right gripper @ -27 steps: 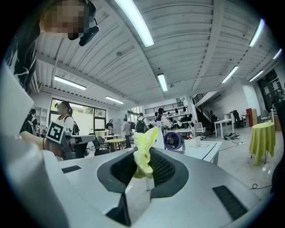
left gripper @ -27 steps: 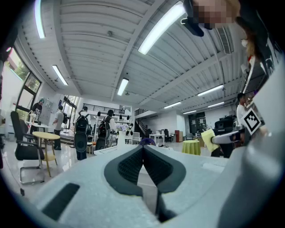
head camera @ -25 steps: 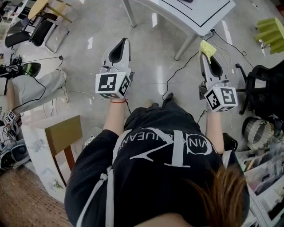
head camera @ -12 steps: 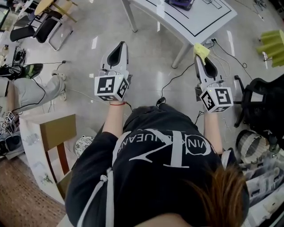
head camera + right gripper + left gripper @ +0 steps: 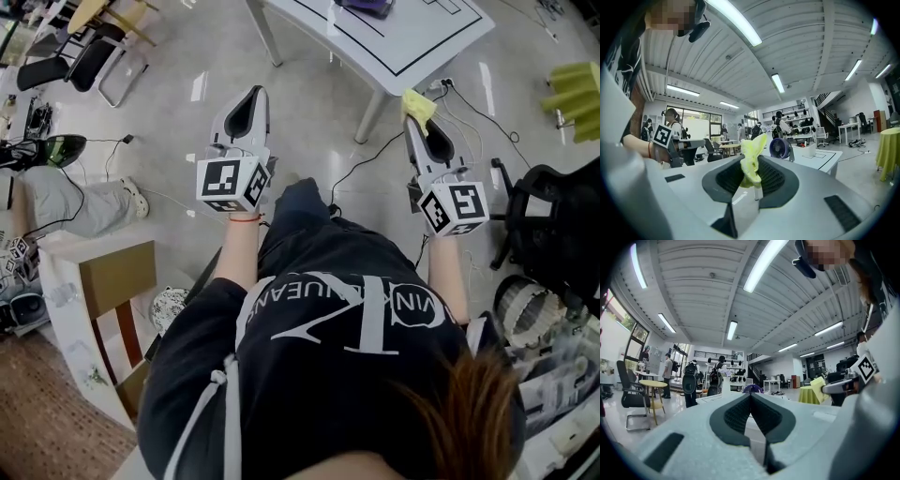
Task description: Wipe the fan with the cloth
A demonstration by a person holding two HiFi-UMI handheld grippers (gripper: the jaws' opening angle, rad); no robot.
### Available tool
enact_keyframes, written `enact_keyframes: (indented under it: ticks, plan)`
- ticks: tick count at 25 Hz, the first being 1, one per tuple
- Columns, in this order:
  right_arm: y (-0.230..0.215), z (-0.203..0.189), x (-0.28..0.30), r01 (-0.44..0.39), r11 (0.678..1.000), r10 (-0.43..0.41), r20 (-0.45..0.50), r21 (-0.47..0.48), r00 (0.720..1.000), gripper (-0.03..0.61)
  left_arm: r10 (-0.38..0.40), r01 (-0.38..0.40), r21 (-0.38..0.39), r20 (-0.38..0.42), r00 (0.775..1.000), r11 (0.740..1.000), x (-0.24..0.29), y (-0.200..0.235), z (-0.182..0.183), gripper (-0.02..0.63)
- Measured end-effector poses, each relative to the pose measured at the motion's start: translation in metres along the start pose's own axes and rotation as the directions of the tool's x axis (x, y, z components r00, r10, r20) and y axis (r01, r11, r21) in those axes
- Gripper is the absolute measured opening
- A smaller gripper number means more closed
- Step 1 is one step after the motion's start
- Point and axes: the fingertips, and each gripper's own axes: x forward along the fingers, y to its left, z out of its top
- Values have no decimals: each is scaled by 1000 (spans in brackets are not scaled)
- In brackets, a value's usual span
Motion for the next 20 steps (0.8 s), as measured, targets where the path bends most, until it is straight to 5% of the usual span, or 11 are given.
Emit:
enact_keyframes:
  ticks: [7,20]
  plan:
    - [-13,-20,16,78,997,-78,-6,2,997,84,-91,91,-9,0,996,996,39,6,-25,11]
    - [-58,-14,123,189,980,-194,-104,-57,975,86,-283,279,-66,-56,957,958,206,43,-40,11]
